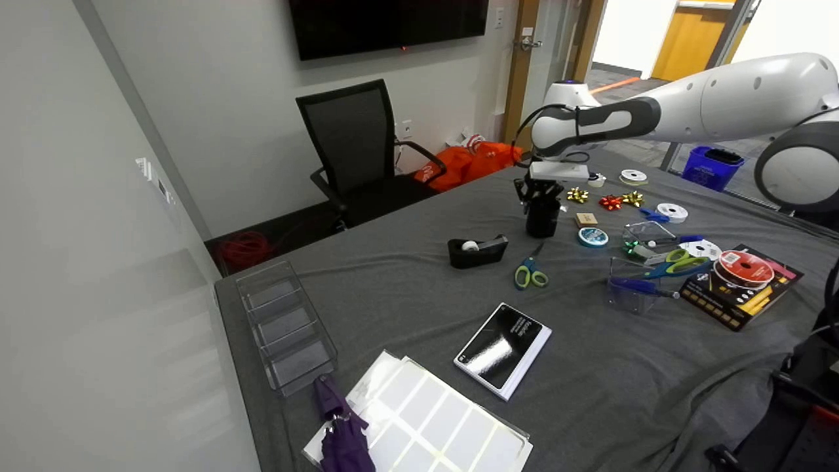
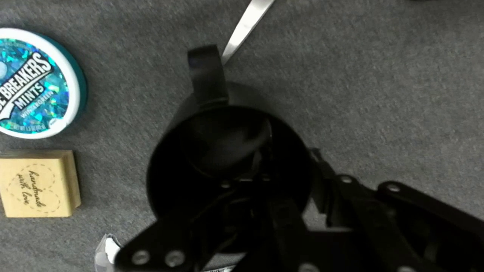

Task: Place the black mug upright.

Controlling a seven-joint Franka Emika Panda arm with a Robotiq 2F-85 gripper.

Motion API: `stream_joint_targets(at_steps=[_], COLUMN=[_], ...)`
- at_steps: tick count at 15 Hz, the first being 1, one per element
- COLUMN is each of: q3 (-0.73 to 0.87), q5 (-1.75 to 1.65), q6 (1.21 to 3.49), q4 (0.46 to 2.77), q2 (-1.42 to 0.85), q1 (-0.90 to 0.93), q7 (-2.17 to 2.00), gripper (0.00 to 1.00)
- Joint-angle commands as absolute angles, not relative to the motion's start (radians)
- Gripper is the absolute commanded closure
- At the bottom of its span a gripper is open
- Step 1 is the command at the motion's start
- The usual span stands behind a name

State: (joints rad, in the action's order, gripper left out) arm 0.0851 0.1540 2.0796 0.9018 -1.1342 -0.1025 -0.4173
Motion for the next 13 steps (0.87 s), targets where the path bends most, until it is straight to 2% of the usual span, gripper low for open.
stream_joint_targets(at_steps=[1, 4, 7, 13], q3=[0.097, 0.087, 0.074, 0.031], q5=[0.141, 0.15, 0.162, 0.215], q6=[2.096, 2.114, 2.126, 2.114], q4=[0.884, 0.902, 0.923, 0.964], q2=[-1.136, -1.113, -1.08, -0.995], q1=[-0.098, -0.109, -0.126, -0.187], q7=[-0.416, -0.384, -0.338, -0.197], gripper=[0.42, 0.19, 0.02, 0.0])
